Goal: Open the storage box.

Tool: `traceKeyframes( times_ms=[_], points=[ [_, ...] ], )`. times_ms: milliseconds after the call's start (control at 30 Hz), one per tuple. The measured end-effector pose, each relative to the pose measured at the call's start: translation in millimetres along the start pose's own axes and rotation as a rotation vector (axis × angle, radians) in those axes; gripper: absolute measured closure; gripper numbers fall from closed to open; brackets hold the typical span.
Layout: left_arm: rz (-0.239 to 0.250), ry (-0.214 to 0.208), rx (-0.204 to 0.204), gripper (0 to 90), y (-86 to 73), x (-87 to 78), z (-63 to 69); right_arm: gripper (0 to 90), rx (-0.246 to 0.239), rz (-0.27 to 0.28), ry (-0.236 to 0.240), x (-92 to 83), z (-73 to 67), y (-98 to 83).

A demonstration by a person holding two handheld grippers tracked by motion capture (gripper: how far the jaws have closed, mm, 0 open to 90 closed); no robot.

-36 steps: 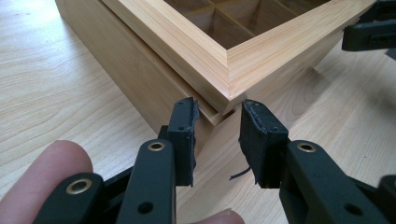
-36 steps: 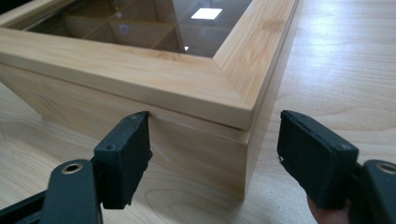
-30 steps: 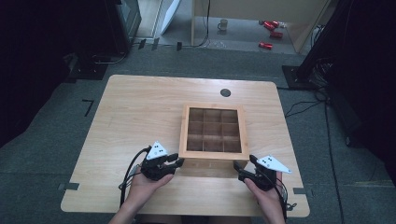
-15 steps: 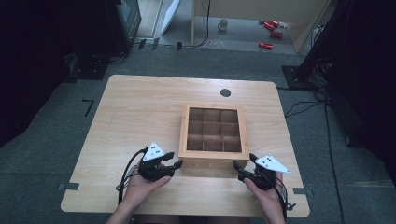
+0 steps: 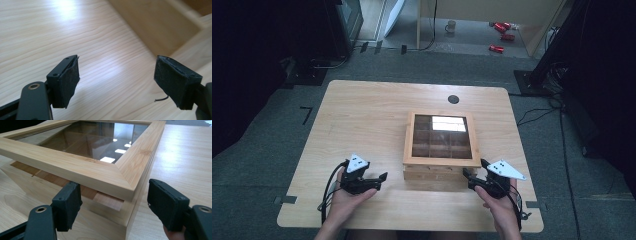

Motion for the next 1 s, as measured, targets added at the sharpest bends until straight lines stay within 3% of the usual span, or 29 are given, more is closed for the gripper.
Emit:
traceKeyframes(
  times_ms=[167,200,267,300,500,533,633,867,1000],
  points=[
    [0.001,0.103,-0.021,20.9,-7.6,-11.6,-31.3,26.7,-0.016,0.021,-0.003,-1.6,2.7,9.0],
    [0.001,0.103,-0.021,20.9,-7.6,-11.6,-31.3,26.7,-0.017,0.023,-0.005,-1.8,2.9,10.2],
    [-0.003,0.153,-0.044,21.0,-13.4,-18.9,-49.6,26.7,-0.020,0.032,-0.008,-2.3,3.8,13.5],
    [-0.003,0.153,-0.044,21.0,-13.4,-18.9,-49.6,26.7,-0.020,0.032,-0.008,-2.3,3.8,13.5],
    [-0.007,0.244,-0.080,21.0,-25.2,-34.9,-80.3,26.0,-0.022,0.058,-0.024,-2.0,5.7,21.0],
    [-0.016,0.286,-0.079,21.0,-28.5,-37.6,-87.5,25.7,-0.024,0.065,-0.028,-1.6,6.1,22.9],
    [-0.026,0.304,-0.076,21.0,-31.4,-37.8,-91.2,25.3,-0.026,0.067,-0.032,-1.4,6.7,24.8],
    [0.032,0.288,-0.073,18.1,-37.6,-36.2,-92.6,24.1,-0.042,0.080,-0.042,-3.2,10.2,35.7],
    [0.033,0.285,-0.076,18.0,-37.7,-36.4,-92.9,22.9,-0.048,0.090,-0.041,-3.4,14.4,43.8]
  ],
)
Point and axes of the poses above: each handheld gripper's, and its own axes: x roughly forward along the jaws, y roughly out of its top, z roughly to its right, the point moved 1 cm from there along x, roughly forward along the jaws, and after that the axes turned 13 degrees about -x, right-handed, at the moved point
